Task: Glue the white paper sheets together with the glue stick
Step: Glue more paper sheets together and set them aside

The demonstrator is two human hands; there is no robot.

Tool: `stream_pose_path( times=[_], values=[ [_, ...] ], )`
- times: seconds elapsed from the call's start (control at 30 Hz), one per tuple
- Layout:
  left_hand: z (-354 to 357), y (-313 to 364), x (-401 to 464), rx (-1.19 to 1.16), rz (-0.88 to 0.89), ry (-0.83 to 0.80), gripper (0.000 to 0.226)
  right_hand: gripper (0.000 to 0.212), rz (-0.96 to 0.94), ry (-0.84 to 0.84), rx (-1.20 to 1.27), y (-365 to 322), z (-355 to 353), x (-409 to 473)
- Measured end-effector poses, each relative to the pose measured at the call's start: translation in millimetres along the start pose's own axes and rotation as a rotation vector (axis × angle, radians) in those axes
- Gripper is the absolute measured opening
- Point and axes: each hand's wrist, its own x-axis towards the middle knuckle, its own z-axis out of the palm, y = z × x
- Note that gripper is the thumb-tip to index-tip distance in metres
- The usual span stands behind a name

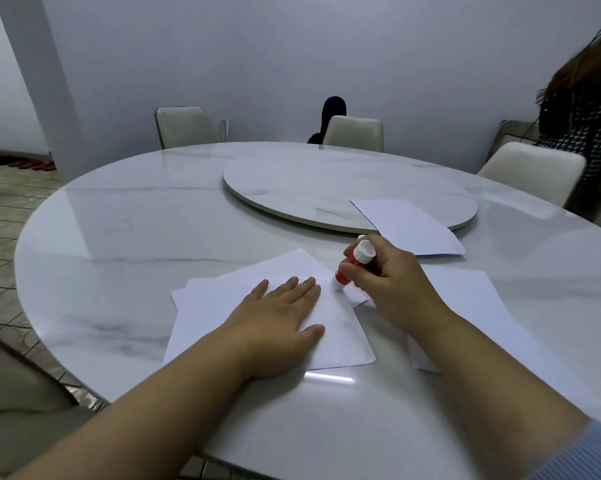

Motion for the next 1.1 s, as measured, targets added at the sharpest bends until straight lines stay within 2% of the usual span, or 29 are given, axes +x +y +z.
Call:
stream_pose_path(
  times=[0.17, 0.3, 0.33, 0.37, 0.47, 0.5, 0.53, 0.57, 0.63, 0.67, 0.7, 0.77, 0.8, 0.83, 0.93, 1.0, 1.1],
  values=[
    [0.9, -1.3, -0.1, -0.001, 0.002, -0.006, 0.062, 0.008, -0.033, -0.117, 0.018, -12.6, -15.9, -26.9],
    [-0.6, -0.7, -0.7, -0.001, 0.001, -0.037, 0.062, 0.003, 0.012, -0.225, 0.181, -12.6, -24.1, -40.0],
    [-3.5, -0.5, 0.4, -0.002, 0.003, -0.066, 0.062, 0.002, 0.031, -0.209, 0.269, -11.3, -25.2, -40.1],
    [-9.0, -1.3, 1.5, 0.001, 0.018, -0.116, 0.061, 0.005, 0.053, -0.141, 0.38, -9.0, -26.4, -38.7],
    [-33.4, -7.7, -1.7, -0.058, 0.138, -0.354, 0.062, 0.019, 0.133, 0.2, 0.726, 1.0, -34.8, -31.0],
    [-39.4, -8.5, -4.2, -0.12, 0.162, -0.38, 0.064, 0.022, 0.135, 0.277, 0.774, 3.7, -38.2, -29.0],
    [-40.5, -7.5, -6.3, -0.17, 0.149, -0.329, 0.063, 0.022, 0.131, 0.318, 0.78, 5.8, -40.2, -28.1],
    [-37.1, -5.2, -7.7, -0.182, 0.087, -0.203, 0.059, 0.021, 0.124, 0.339, 0.769, 7.4, -40.6, -27.7],
    [-22.9, 1.7, -9.0, -0.026, -0.169, 0.046, 0.058, 0.023, 0.106, 0.347, 0.74, 9.2, -38.4, -27.8],
    [-17.4, 5.7, -9.4, 0.068, -0.278, 0.027, 0.063, 0.026, 0.098, 0.342, 0.719, 9.4, -36.7, -28.1],
    [-13.2, 6.8, -8.4, 0.111, -0.306, -0.049, 0.066, 0.027, 0.09, 0.331, 0.694, 9.1, -35.3, -28.4],
    [-16.9, 1.0, -5.5, 0.049, -0.191, -0.196, 0.062, 0.024, 0.075, 0.314, 0.633, 7.2, -33.1, -29.4],
    [-22.0, -3.7, -3.5, 0.014, -0.128, -0.209, 0.061, 0.02, 0.063, 0.317, 0.596, 5.6, -31.3, -30.0],
    [-25.1, -8.2, -1.6, -0.008, -0.105, -0.169, 0.061, 0.015, 0.044, 0.329, 0.559, 3.7, -28.8, -30.3],
    [-17.7, -11.4, 2.5, -0.047, -0.179, 0.037, 0.06, 0.009, -0.07, 0.353, 0.465, -9.3, -18.4, -25.1],
    [-6.4, -7.8, 2.0, -0.018, -0.154, 0.026, 0.06, 0.011, -0.099, 0.299, 0.328, -20.3, -8.3, -13.5],
    [-1.0, -11.0, 2.9, -0.012, -0.143, 0.005, 0.06, 0.005, -0.035, 0.201, 0.117, -27.5, 10.2, 11.0]
  ],
)
